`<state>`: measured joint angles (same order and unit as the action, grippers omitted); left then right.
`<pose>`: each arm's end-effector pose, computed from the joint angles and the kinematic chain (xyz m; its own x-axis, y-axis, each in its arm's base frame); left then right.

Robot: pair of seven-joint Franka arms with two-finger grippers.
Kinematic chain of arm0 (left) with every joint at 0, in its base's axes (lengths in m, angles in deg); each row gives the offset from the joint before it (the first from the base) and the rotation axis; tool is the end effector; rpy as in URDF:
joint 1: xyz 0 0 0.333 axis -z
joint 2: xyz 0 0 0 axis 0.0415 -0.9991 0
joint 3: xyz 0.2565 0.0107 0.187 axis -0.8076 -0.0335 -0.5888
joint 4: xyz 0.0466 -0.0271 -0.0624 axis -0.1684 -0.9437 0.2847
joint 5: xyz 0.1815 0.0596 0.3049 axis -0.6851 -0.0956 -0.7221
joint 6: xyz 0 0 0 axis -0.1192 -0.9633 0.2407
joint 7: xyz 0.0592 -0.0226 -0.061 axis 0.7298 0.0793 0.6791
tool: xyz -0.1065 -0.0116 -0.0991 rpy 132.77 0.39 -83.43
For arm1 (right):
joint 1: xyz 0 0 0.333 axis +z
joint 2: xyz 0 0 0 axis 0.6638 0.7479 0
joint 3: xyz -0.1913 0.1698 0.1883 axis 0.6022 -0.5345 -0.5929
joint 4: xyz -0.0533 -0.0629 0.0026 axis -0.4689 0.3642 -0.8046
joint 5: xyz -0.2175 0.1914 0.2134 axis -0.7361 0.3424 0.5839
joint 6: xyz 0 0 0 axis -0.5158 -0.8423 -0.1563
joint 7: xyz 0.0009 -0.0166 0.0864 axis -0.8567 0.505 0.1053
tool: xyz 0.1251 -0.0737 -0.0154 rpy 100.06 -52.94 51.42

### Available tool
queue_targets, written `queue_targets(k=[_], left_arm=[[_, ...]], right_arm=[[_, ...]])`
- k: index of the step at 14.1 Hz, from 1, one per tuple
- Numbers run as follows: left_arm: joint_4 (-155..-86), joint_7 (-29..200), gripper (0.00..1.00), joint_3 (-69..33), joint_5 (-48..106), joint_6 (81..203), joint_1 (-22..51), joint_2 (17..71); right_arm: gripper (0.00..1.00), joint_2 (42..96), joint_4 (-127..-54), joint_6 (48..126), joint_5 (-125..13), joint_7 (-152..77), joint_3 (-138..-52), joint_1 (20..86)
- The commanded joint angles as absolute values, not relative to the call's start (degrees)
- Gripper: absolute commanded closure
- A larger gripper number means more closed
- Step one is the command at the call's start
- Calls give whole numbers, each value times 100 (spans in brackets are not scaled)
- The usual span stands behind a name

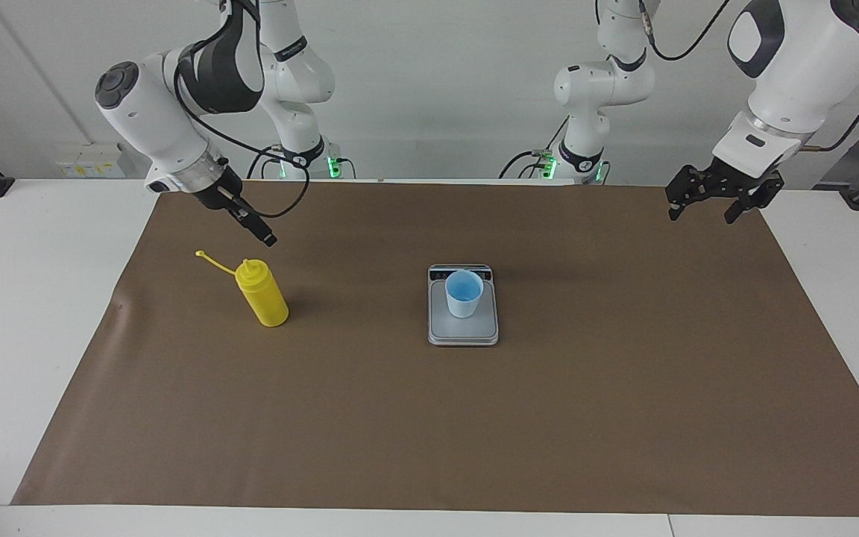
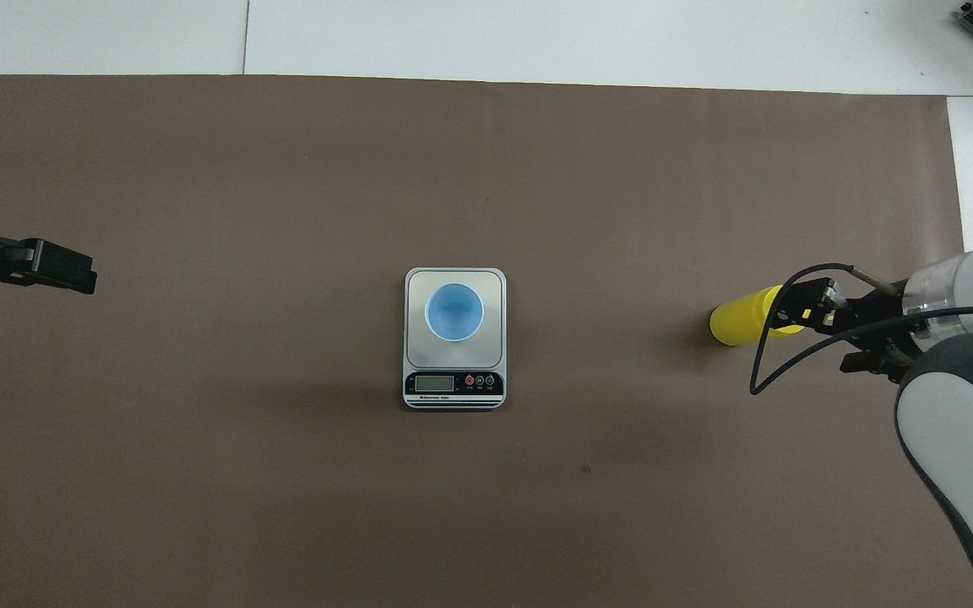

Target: Pour seasoning into cup on scale with both arms

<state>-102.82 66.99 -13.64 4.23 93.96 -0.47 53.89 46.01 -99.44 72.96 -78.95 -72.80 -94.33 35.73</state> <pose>0.5179 -0.0381 0.5732 0.9911 -0.1300 -0.0273 -0.1298 -0.9915 0.0066 0.4817 0.0240 0.4972 0.8783 -0.4701 -0.0872 -0.4766 -0.8754 -0.0810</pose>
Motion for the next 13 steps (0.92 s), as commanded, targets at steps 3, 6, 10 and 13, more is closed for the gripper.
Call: queue_targets(k=[3, 6, 10, 13], left_arm=[[-10441, 6743, 0, -1333, 412, 9429, -105, 5542], [-10441, 6743, 0, -1333, 412, 9420, -105, 5542], [-10441, 6743, 0, -1333, 412, 9420, -105, 5542], [-10441, 6743, 0, -1333, 412, 9420, -105, 5542]], right_arm=[[0, 5090, -8325, 6200, -8203, -6817, -9550, 3658], [0, 5257, -7621, 5787, -8816, -6799, -10128, 3641], [0, 5319, -7365, 5549, -8845, -6747, -10219, 3614], [0, 5302, -7470, 5548, -8810, -6414, -10219, 3570]])
